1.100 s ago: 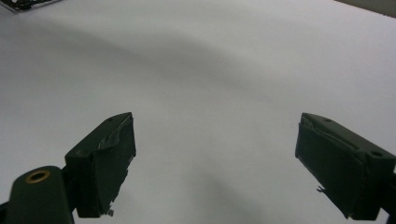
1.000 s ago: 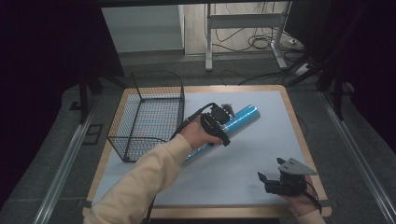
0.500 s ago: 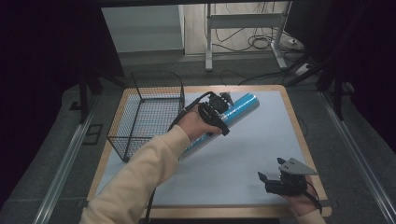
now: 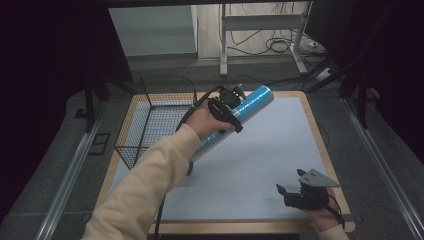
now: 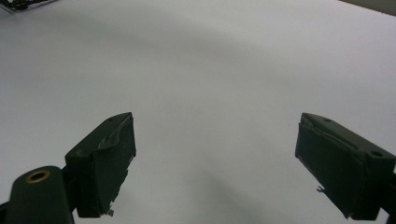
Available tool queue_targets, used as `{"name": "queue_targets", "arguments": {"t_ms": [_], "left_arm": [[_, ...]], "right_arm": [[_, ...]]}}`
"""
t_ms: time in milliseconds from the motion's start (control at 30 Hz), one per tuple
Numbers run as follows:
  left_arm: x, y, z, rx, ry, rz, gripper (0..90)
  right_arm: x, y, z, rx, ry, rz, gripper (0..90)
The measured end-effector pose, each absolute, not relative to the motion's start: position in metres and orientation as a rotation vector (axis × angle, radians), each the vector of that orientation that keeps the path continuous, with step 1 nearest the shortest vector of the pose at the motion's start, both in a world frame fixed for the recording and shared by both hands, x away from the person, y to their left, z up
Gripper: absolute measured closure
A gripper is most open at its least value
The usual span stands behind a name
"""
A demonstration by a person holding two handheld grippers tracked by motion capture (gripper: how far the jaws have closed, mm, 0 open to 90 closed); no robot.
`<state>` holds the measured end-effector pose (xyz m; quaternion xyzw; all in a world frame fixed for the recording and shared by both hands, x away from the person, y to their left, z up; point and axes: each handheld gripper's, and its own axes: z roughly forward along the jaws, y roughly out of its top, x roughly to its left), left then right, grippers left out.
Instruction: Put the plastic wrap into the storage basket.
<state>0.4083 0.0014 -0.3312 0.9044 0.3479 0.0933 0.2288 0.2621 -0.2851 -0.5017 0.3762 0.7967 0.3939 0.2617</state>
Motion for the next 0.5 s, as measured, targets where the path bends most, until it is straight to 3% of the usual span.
{"name": "queue_targets", "arguments": {"t_ms": [500], "left_arm": [[0.428,0.026,-0.314,2.452,1.03,0.298,31.5]], "right_arm": [[0.262,-0.286,-0.501,1.018,2.16,1.056,12.7]]}}
